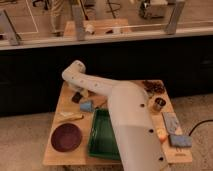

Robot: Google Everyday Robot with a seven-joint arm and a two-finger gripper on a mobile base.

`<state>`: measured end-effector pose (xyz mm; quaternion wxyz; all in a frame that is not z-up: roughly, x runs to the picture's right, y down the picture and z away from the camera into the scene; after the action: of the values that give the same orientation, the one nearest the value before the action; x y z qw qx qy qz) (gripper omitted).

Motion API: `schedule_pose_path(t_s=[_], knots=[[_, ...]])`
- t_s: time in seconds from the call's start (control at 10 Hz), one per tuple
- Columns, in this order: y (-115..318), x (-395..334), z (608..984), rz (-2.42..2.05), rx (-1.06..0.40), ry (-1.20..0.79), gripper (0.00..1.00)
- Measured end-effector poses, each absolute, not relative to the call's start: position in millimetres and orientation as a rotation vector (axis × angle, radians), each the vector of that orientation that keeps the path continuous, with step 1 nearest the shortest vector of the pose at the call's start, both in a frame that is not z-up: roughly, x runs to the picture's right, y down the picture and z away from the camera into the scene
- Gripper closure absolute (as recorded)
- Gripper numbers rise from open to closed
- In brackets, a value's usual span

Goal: Place eraser in purple bowl

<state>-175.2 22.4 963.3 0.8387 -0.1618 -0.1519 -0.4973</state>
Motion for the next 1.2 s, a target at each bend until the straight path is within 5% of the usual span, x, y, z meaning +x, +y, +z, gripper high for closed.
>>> schedule_pose_path(t_s=[1.0,1.2], knots=[[44.3,-177.5,987.2,-1.091,-0.402,-0.383,0.20],[48.3,-178.7,988.5,-1.094,-0.411,-0.392,0.28]])
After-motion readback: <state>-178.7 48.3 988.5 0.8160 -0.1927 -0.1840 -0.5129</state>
